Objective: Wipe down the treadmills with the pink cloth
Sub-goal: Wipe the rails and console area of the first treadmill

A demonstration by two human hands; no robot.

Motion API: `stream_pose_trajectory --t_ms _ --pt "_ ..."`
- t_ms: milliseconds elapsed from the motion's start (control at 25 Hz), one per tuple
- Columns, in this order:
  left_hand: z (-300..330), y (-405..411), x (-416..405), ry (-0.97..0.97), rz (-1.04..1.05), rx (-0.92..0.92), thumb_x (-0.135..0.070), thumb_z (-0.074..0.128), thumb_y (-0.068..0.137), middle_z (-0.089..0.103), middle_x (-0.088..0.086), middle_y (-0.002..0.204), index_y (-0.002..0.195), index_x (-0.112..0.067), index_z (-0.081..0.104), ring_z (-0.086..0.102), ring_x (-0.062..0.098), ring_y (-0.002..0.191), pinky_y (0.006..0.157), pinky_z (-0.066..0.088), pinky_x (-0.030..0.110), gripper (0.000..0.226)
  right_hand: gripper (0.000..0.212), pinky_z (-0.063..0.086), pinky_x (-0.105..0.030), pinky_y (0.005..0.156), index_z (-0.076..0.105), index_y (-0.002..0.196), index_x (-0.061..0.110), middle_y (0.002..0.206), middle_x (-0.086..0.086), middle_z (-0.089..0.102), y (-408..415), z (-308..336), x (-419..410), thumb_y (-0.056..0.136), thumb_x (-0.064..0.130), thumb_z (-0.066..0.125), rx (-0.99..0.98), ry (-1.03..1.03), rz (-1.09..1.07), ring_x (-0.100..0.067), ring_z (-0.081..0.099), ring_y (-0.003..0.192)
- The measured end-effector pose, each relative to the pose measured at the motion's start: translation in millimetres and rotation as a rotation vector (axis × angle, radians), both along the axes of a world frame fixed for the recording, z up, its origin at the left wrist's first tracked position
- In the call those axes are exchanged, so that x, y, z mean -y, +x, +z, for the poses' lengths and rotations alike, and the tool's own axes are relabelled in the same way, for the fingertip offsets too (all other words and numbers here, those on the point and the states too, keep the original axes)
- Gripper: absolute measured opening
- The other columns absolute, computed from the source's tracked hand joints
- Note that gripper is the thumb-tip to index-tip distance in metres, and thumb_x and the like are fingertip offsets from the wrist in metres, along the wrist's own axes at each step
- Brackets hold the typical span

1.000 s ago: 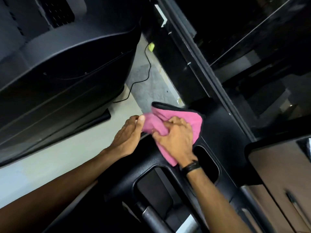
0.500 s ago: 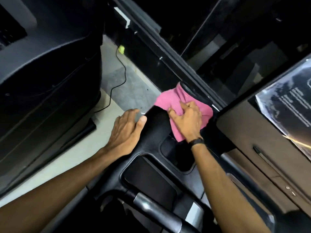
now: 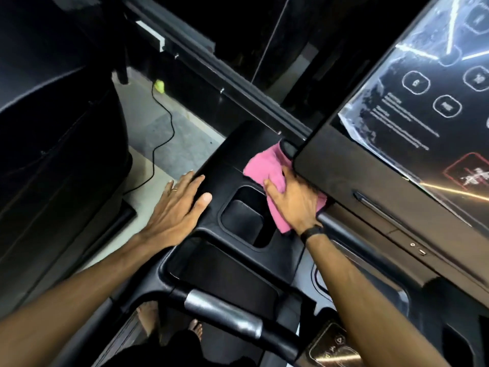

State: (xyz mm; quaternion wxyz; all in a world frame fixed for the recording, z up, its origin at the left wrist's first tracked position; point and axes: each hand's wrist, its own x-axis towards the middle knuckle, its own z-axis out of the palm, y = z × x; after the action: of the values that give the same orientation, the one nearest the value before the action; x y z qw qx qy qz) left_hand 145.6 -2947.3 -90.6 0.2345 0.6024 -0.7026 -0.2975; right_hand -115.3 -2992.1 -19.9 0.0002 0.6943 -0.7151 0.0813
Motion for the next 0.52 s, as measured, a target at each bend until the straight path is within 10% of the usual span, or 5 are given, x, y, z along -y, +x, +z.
stream_pose_trajectory --t_ms 200,520 --pt "5.8 -3.1 -0.8 0.017 0.023 0.028 -0.075 0.007 0.089 0.014 -0.001 0.166 0.157 -0.027 0.022 0.005 0.008 0.152 0.123 -0.007 0.032 0.084 0.065 0.049 -0.040 0.076 0.040 0.150 0.026 0.102 -0.013 0.058 -8.0 -7.9 -46.7 0.094 0.059 0.039 -0.112 -0.029 0.140 -0.033 0.059 0.090" --pt "10.0 -1.6 -4.0 -0.029 0.068 0.062 -0.068 0.004 0.088 0.025 0.007 0.163 0.154 -0.017 0.031 0.016 0.016 0.152 0.124 -0.003 0.039 0.088 0.062 0.046 -0.043 0.081 0.041 0.149 0.023 0.114 -0.019 0.058 18.8 -12.8 -42.6 0.095 0.054 0.046 -0.118 -0.013 -0.206 -0.038 0.059 0.101"
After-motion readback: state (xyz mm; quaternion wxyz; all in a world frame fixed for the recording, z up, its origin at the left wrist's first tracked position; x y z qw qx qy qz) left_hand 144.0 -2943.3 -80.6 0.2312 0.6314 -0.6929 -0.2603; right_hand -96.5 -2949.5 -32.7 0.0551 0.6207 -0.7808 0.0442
